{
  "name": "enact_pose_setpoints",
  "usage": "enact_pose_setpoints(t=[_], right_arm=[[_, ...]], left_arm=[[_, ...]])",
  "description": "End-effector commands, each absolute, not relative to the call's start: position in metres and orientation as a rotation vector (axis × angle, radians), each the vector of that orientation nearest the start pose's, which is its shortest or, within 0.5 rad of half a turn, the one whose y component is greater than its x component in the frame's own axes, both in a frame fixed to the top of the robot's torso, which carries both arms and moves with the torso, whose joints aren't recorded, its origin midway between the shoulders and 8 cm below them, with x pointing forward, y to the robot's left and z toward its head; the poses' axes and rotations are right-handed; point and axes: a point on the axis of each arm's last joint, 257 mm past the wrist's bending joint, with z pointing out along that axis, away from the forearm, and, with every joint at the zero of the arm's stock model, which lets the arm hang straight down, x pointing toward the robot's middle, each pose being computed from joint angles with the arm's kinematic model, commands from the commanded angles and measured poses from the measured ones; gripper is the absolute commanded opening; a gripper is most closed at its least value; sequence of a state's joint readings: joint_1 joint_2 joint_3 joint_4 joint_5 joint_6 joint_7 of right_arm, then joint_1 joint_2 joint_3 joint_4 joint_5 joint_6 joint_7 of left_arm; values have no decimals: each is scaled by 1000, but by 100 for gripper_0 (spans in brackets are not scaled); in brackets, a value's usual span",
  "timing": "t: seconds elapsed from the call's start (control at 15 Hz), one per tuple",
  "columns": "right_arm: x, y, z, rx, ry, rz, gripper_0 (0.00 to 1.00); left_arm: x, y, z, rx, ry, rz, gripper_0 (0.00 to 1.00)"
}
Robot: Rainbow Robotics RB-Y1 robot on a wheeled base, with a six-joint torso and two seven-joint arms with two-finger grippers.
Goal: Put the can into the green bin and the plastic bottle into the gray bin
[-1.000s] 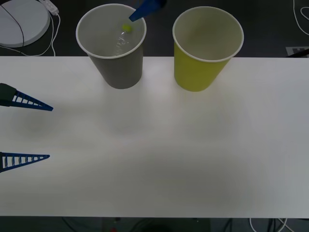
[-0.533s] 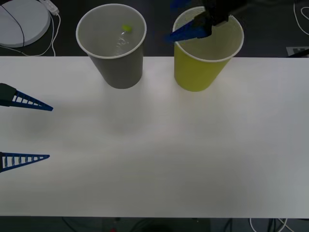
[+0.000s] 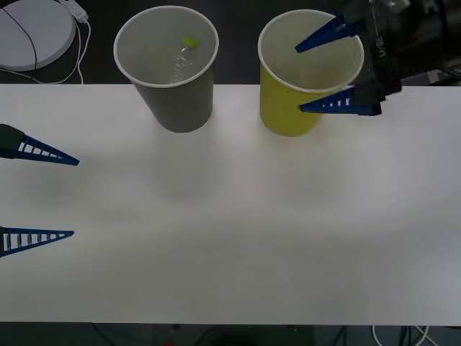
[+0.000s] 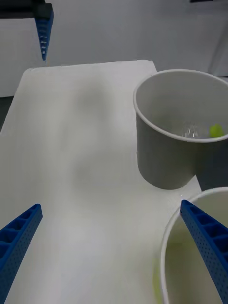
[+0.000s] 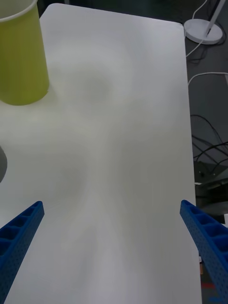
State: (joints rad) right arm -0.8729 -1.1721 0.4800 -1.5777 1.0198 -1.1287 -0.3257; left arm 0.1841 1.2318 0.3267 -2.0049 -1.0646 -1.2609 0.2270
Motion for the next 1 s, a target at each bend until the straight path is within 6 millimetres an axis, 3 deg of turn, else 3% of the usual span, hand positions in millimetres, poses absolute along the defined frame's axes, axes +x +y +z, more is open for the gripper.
enact_pose_setpoints(t=[0.07,0.4,1.0], right_arm=[[449,-156,-20,-1628,1369,469,100],[420,-195,-51,-1646,1325,425,100],[377,-246,-97,-1581,1449,405,100]], left_arm=[[323,258,-98,1592,1579,-448,100],[323,258,-98,1592,1579,-448,100],[323,258,-98,1592,1579,-448,100]])
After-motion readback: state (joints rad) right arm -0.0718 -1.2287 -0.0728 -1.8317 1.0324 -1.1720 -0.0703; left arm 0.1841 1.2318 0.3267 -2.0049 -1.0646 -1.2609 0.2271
